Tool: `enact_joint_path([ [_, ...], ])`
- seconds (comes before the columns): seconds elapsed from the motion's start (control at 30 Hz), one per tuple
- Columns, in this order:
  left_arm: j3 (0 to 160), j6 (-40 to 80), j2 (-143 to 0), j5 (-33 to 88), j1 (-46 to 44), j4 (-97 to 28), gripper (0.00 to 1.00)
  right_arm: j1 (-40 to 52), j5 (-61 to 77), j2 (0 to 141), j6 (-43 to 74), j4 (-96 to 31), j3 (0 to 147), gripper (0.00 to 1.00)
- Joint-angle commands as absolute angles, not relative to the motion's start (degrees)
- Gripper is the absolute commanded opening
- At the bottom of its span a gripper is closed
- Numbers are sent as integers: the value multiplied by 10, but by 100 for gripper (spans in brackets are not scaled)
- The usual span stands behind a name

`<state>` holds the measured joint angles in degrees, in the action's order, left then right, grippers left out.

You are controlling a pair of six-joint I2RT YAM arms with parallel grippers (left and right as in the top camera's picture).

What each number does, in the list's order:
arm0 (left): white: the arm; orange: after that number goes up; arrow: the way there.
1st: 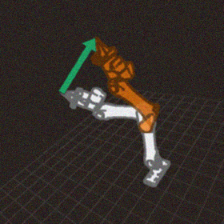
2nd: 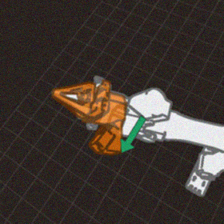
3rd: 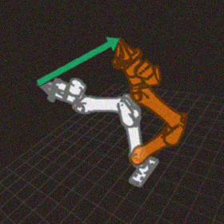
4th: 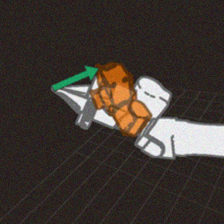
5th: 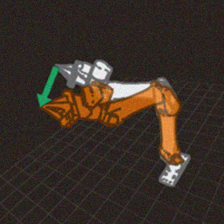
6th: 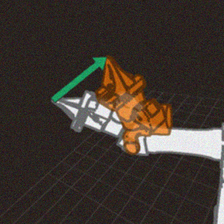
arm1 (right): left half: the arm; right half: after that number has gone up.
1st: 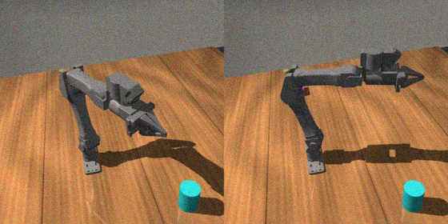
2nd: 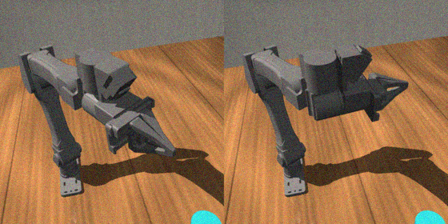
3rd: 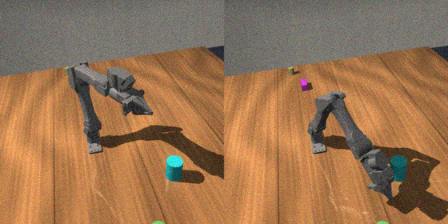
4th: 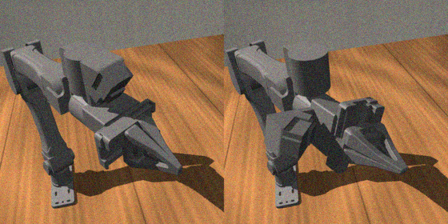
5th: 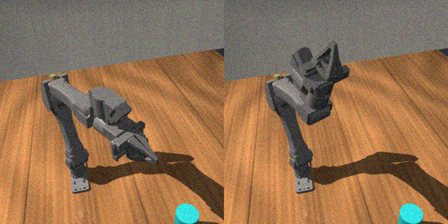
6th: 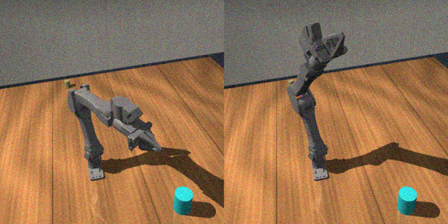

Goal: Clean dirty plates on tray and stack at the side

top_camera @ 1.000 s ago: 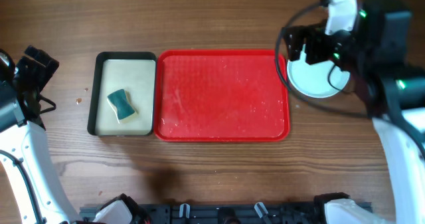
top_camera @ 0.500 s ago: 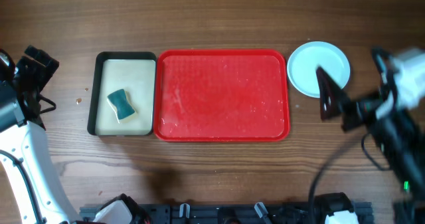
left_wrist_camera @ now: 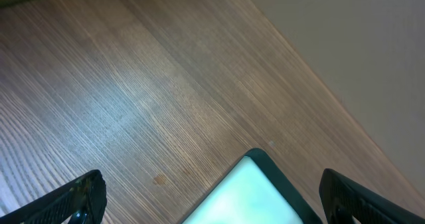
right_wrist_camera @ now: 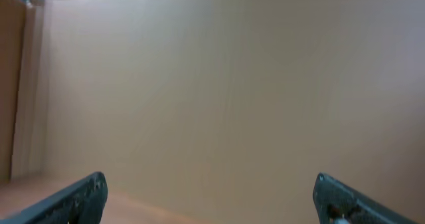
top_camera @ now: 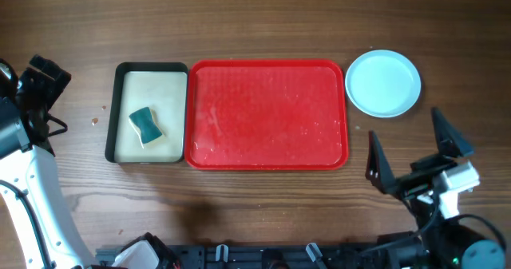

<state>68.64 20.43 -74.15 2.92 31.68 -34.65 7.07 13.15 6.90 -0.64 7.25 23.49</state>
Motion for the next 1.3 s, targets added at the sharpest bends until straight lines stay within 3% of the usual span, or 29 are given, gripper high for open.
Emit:
enact_joint_path([
  [0.0,687,203,-743,32,320,-346,100,69,124,15,28,167,145,100],
  [0.17,687,203,-743,32,320,-346,100,69,104,2,64,227,74,100],
  [0.5,687,203,-743,32,320,-345,100,69,11,2,60,29,65,100],
  [0.7,688,203,-743,32,320,-346,100,69,-3,1,70,49,2,100],
  [1.27,688,203,-743,32,320,-346,100,69,28,3,77,1,3,100],
])
